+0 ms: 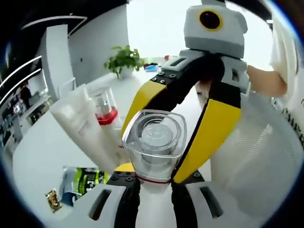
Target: Arrange the skincare products in the storage area until every visible bottle or jar stands upright without overlapping.
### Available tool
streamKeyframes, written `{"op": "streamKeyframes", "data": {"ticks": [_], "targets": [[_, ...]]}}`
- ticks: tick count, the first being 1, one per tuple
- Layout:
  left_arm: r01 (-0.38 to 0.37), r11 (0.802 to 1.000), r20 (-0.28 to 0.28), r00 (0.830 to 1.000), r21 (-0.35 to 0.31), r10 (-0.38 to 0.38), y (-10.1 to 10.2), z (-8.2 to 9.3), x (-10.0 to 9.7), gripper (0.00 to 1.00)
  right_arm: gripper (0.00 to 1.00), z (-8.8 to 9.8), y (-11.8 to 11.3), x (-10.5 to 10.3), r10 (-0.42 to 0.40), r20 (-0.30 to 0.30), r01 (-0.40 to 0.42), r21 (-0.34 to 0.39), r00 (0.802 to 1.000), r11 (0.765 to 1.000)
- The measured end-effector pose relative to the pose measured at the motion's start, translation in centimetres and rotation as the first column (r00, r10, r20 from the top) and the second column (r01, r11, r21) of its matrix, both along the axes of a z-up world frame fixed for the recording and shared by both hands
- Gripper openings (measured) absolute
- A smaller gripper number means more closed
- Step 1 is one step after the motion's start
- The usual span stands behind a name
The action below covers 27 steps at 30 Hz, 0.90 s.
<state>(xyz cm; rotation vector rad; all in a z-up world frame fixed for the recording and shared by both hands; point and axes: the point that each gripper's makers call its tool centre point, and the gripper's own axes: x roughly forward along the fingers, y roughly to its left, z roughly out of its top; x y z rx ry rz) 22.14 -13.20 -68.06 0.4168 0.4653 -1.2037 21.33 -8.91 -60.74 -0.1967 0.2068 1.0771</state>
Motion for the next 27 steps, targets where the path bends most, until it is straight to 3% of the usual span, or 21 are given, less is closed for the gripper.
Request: {"op": "streamKeyframes", "data": {"ticks": [6, 8, 18, 27], "targets": [[-0.036, 0.999, -0.031, 0.999, -0.012, 0.036, -0.2, -1.6, 0.2, 0.2, 0.21, -1.6, -0.6, 0.5, -0.047, -0.029, 0.047, -0.002, 0.998, 0.999], [-0.045, 0.999, -0.037, 0.998, -0.001, 0.045, -0.3, -2.2, 0.2, 0.2, 0.21, -2.4, -0.9, 0.7, -0.058, -0.042, 0.057, -0.033, 0.997, 0.998], [-0.089, 0.996, -0.081, 0.993, -0.02, 0.087, 0.0, -3.6, 0.6, 0.19, 0.21, -2.9, -0.7, 0.9, -0.064, -0.057, 0.062, -0.039, 0.996, 0.997], [-0.083, 0.996, -0.085, 0.993, 0.02, 0.085, 0.3, -5.0, 0.7, 0.2, 0.21, -3.4, -0.7, 0.9, -0.06, -0.065, 0.056, -0.057, 0.996, 0.997]]}}
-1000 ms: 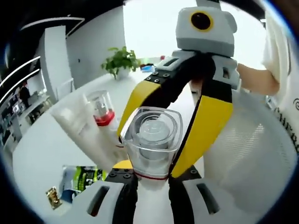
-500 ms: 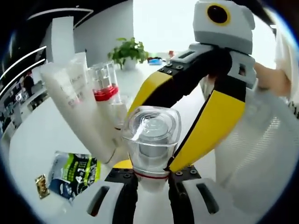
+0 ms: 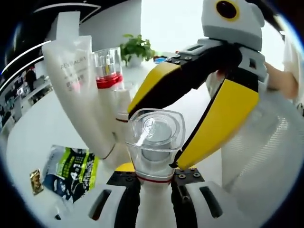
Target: Arrange the skincare products in the storage area until every visible bottle or jar stands upright without overlapping.
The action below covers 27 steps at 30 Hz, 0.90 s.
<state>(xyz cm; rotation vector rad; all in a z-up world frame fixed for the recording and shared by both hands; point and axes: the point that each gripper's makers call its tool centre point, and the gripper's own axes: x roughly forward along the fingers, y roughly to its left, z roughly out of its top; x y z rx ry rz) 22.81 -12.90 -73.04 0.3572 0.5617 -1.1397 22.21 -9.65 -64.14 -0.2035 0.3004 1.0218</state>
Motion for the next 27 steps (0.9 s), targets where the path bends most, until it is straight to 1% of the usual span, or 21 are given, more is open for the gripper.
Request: {"op": "streamKeyframes", "data": {"ticks": [1, 2, 3, 5, 7, 11, 12, 15, 17, 24, 27], "targets": [[-0.001, 1.0, 0.002, 1.0, 0.01, 0.001, 0.1, -0.3, 0.1, 0.2, 0.21, -0.1, 0.0, 0.0, 0.0, -0.003, 0.0, -0.004, 1.0, 1.0], [-0.003, 1.0, 0.012, 1.0, -0.008, 0.003, 0.0, 0.0, 0.2, 0.2, 0.21, -0.3, 0.0, -0.1, 0.005, -0.011, -0.005, -0.009, 1.0, 1.0], [-0.004, 1.0, 0.002, 1.0, 0.0, 0.004, 0.2, -0.1, 0.1, 0.2, 0.21, -0.5, 0.0, -0.2, 0.005, -0.012, -0.005, -0.018, 1.0, 1.0], [-0.002, 1.0, 0.019, 1.0, -0.003, 0.002, 0.1, 0.0, 0.3, 0.2, 0.21, -0.9, 0.1, -0.2, 0.008, -0.009, -0.008, -0.044, 1.0, 0.999], [-0.003, 1.0, 0.022, 1.0, -0.007, 0.003, 0.1, -0.1, 0.3, 0.2, 0.21, -1.1, 0.1, -0.2, 0.007, -0.012, -0.008, -0.053, 1.0, 0.999], [0.001, 1.0, 0.027, 1.0, -0.005, -0.001, 0.2, 0.0, 0.3, 0.2, 0.21, -1.0, 0.0, -0.3, 0.008, -0.013, -0.009, -0.048, 1.0, 0.999], [0.01, 1.0, 0.049, 0.999, 0.006, -0.011, 0.2, 0.1, 0.4, 0.22, 0.21, -1.0, 0.0, -0.3, 0.006, -0.015, -0.007, -0.046, 1.0, 0.999], [0.01, 1.0, 0.041, 0.999, -0.005, -0.01, 0.0, 0.4, 0.3, 0.25, 0.2, -1.3, -0.2, -0.2, 0.001, -0.025, -0.002, -0.055, 1.0, 0.998], [0.015, 1.0, 0.048, 0.999, -0.006, -0.015, 0.0, 0.5, 0.3, 0.26, 0.2, -1.5, -0.3, -0.2, 0.0, -0.025, -0.002, -0.066, 1.0, 0.998], [0.027, 0.999, 0.057, 0.998, 0.033, -0.029, 0.4, 0.5, 0.2, 0.29, 0.2, -1.8, -0.5, -0.2, 0.0, -0.031, -0.002, -0.09, 1.0, 0.996], [0.01, 0.999, 0.05, 0.999, 0.053, -0.013, 0.8, 0.5, 0.4, 0.3, 0.2, -2.1, -0.7, -0.2, -0.005, -0.039, 0.001, -0.1, 0.999, 0.995]]}}
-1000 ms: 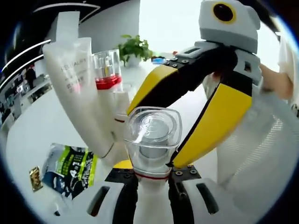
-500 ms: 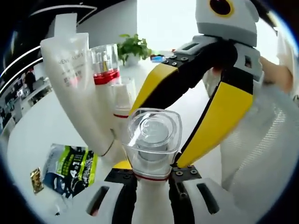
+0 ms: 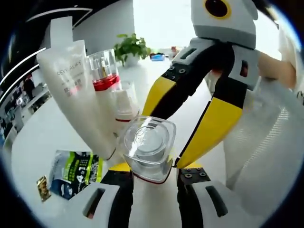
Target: Arrange the skincare products in the storage area until every visible bottle or jar stands upright without overlapping.
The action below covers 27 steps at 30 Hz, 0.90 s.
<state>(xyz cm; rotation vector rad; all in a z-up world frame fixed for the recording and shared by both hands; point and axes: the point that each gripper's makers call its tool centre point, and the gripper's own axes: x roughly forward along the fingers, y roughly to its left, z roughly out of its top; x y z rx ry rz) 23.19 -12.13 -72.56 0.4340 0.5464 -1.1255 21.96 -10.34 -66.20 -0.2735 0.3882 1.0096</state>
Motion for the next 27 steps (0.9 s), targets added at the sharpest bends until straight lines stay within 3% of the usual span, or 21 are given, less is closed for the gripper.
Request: {"op": "streamKeyframes", "data": {"ticks": [11, 15, 27], "targets": [[-0.065, 0.995, -0.101, 0.992, 0.075, 0.073, 1.9, -1.0, -0.3, 0.24, 0.2, -1.6, -0.8, -0.3, -0.008, -0.027, 0.005, -0.096, 1.0, 0.995], [-0.063, 0.992, -0.099, 0.992, 0.11, 0.074, 2.3, -1.3, -0.5, 0.23, 0.2, -1.9, -1.0, -0.3, -0.014, -0.032, 0.011, -0.109, 0.999, 0.994], [-0.084, 0.991, -0.118, 0.988, 0.1, 0.095, 2.7, -1.0, -1.0, 0.14, 0.2, -2.5, -1.4, -0.3, -0.027, -0.046, 0.02, -0.137, 0.999, 0.99]]}}
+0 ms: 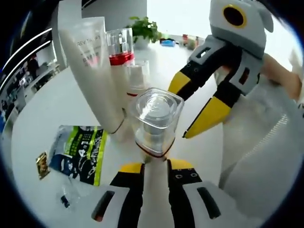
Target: Arrange the skincare products in the storage area until every visible bottle or jar stands upright without overlapping.
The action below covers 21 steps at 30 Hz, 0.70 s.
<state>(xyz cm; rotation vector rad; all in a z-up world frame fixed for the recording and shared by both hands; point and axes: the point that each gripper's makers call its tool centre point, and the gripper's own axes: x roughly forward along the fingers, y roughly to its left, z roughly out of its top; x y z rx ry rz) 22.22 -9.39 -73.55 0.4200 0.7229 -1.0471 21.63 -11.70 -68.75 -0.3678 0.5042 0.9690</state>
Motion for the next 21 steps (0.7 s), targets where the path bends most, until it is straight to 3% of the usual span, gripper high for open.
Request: {"op": "streamKeyframes", "data": {"ticks": [10, 13, 15, 21], "targets": [[-0.016, 1.0, 0.012, 1.0, 0.001, 0.016, -0.3, -0.1, 0.3, 0.12, 0.21, -0.1, -0.7, 0.4, -0.048, -0.012, 0.048, -0.003, 0.999, 0.999], [-0.026, 1.0, 0.017, 1.0, -0.003, 0.026, -0.4, 0.0, 0.5, 0.12, 0.2, -0.3, -1.0, 0.3, -0.066, -0.041, 0.066, -0.004, 0.997, 0.998], [-0.03, 1.0, 0.023, 0.999, -0.004, 0.03, -0.4, 0.1, 0.7, 0.12, 0.22, -0.3, -1.3, 0.5, -0.08, -0.027, 0.079, -0.017, 0.996, 0.997], [-0.033, 0.999, 0.03, 0.999, 0.01, 0.033, -0.6, 0.0, 1.0, 0.11, 0.27, -0.5, -2.5, 0.6, -0.142, -0.062, 0.141, -0.014, 0.988, 0.99]]}}
